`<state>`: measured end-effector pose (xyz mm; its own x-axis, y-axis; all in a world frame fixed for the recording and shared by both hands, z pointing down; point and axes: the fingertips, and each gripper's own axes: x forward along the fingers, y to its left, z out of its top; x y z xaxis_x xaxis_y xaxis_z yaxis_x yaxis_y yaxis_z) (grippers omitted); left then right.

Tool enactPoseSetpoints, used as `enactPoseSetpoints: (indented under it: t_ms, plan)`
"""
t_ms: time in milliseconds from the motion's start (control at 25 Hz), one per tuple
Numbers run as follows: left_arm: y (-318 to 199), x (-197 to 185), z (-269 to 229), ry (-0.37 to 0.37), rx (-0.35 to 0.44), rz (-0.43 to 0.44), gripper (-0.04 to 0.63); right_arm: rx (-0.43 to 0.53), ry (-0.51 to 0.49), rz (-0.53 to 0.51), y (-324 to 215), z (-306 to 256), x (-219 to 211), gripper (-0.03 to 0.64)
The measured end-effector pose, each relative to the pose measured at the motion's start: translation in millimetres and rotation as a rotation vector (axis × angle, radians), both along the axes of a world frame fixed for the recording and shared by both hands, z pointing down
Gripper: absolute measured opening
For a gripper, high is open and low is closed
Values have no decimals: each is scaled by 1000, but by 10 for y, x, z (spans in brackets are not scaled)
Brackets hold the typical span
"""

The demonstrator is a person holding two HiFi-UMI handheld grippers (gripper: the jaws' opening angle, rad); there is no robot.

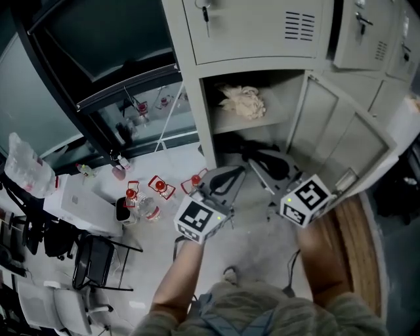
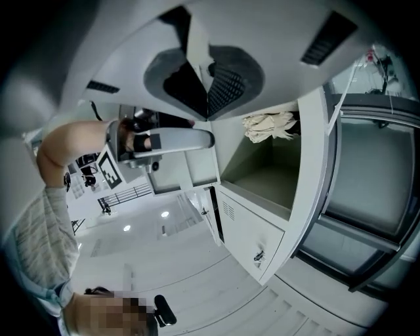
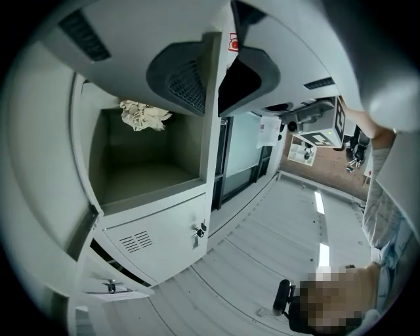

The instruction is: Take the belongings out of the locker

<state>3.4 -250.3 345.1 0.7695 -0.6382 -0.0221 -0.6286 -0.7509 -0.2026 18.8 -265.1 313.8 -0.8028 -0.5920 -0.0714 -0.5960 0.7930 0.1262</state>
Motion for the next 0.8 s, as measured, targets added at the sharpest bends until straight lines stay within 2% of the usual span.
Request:
enactPoseSetpoints:
  t_ms: [240,360,440,720,800]
  plan:
    - [-136,-145,-19,2,6,49,3,19,61,94,-450,-157,-90,115]
    - [-167,-171,20,16,-2,67,3,-2,101,155,-683,-149,-111,207]
    - [-180,-155,36,37,-20,72,3,-18,132,191,-828,-130,-105,241]
    - [-282,-83,47,79,-37,80,3,-32,194,285,-1317,-149,-24,245]
    - [-300,-62,30,92,-41,79,3,-24,239,305,-1419,-139,-19,277]
